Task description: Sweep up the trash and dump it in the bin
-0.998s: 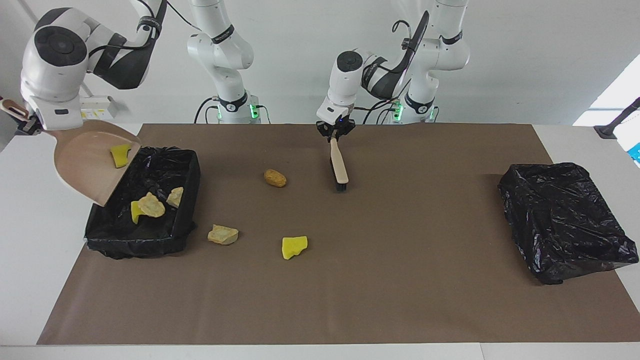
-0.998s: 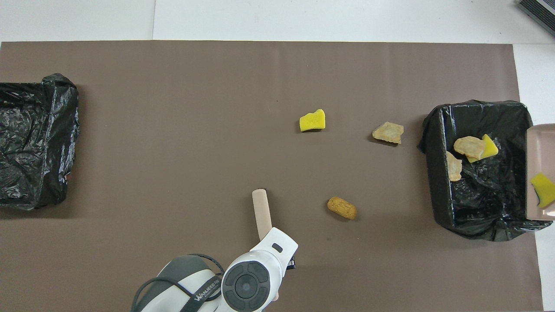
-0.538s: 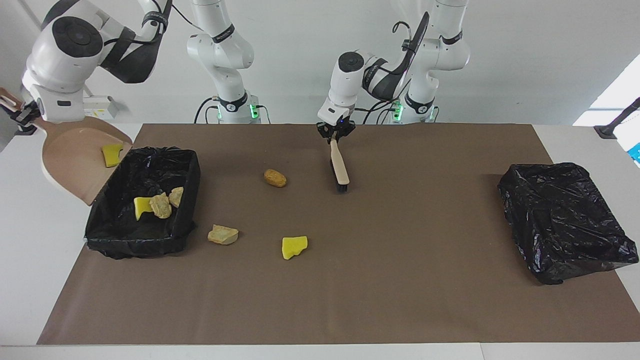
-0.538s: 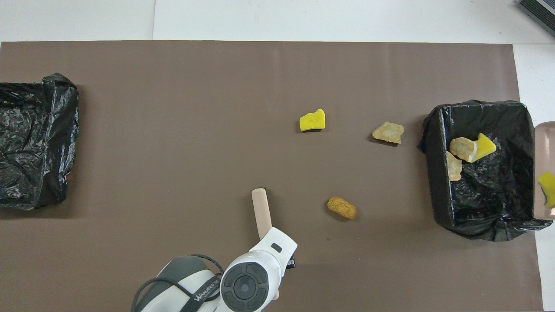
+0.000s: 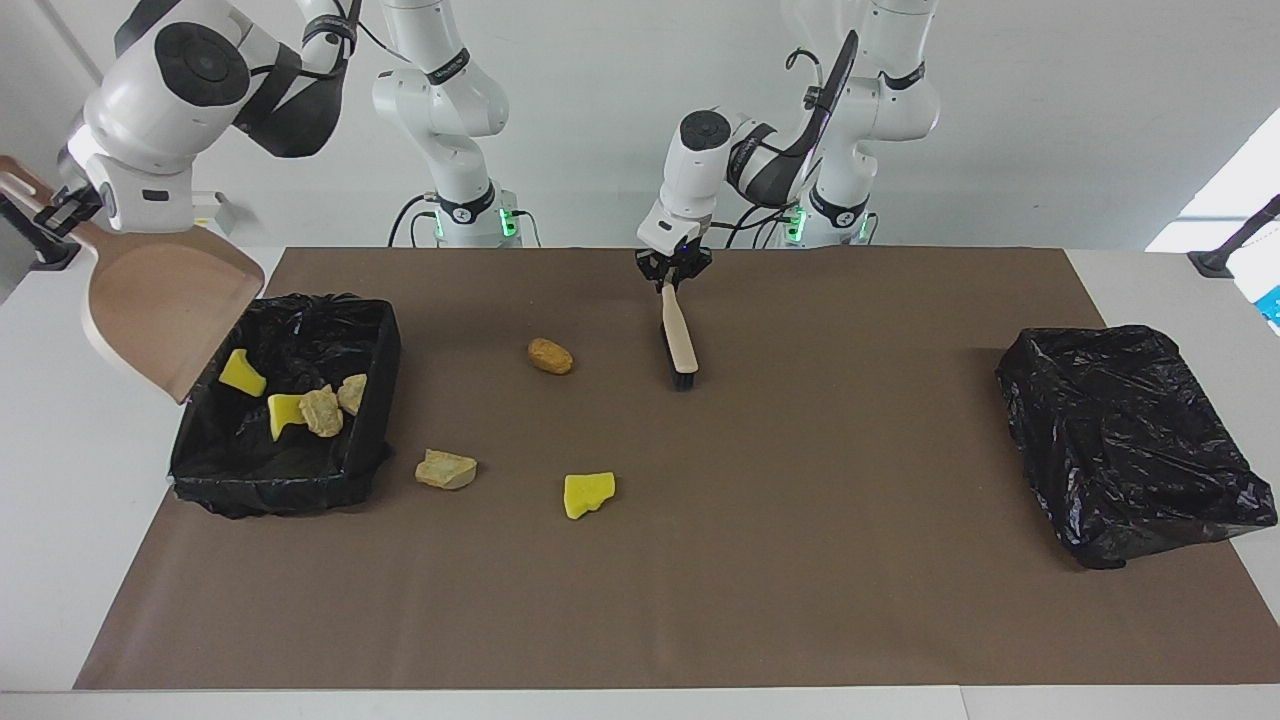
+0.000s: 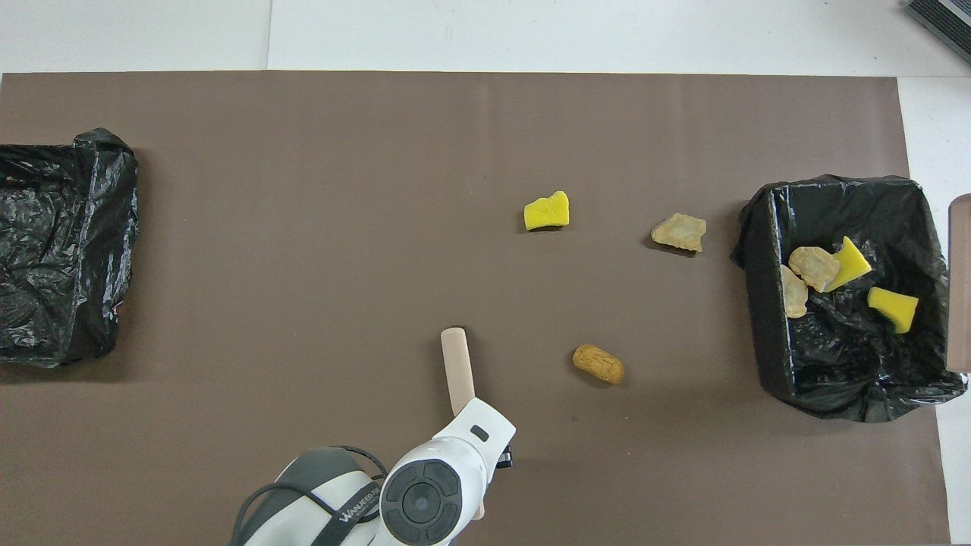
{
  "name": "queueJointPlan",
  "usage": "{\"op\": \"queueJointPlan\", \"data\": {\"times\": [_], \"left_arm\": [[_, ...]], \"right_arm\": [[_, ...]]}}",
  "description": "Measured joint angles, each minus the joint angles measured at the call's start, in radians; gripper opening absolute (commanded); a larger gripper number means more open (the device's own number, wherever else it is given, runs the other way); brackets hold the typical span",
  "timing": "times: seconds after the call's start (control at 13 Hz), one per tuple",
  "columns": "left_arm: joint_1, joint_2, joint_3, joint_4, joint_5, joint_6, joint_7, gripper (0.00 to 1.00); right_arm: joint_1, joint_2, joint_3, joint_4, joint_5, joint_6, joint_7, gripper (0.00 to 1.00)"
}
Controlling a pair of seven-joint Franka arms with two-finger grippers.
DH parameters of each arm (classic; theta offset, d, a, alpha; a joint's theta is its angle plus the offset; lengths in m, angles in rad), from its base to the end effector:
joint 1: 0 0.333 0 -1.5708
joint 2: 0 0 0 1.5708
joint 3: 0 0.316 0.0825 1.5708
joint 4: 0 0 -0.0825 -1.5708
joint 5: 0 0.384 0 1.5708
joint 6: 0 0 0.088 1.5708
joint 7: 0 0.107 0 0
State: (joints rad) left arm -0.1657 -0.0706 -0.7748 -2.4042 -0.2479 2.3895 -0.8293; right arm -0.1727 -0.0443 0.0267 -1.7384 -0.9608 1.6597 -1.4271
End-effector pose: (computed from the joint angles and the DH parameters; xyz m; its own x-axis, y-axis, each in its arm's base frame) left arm 0.2867 -0.3959 0.3367 0.9953 0.0631 -0.0734 0.0707 -0.9918 0.1062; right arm 0.5315 -0.1597 0.6190 0.1261 0.5641 -0.8160 0.9868 -0.1552 0.0452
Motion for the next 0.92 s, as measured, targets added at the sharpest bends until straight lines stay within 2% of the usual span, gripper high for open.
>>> {"op": "queueJointPlan", "data": {"times": [0.08,0.15,0.23,0.61,0.92], "left_arm": [[0.0,0.0,0.0,0.0,0.0,0.0,0.001,0.85],[0.0,0.001,0.0,0.0,0.0,0.0,0.002,0.95],[0.0,0.001,0.0,0.0,0.0,0.0,0.003,1.0],[0.013,-0.001,0.012,0.026,0.0,-0.052,0.056,1.0],[0.116,-0.015,0.022,0.1,0.0,-0.155,0.149,1.0]], "right_arm": [[-0.001,0.0,-0.002,0.001,0.013,0.0,0.001,0.0],[-0.001,0.0,-0.004,0.002,0.054,-0.001,0.003,0.0],[-0.002,0.0,-0.005,0.002,0.108,-0.003,0.01,0.0],[0.0,0.0,-0.002,0.002,0.401,-0.026,0.216,0.0],[0.045,0.0,0.002,-0.001,0.585,-0.027,0.415,0.0]]}}
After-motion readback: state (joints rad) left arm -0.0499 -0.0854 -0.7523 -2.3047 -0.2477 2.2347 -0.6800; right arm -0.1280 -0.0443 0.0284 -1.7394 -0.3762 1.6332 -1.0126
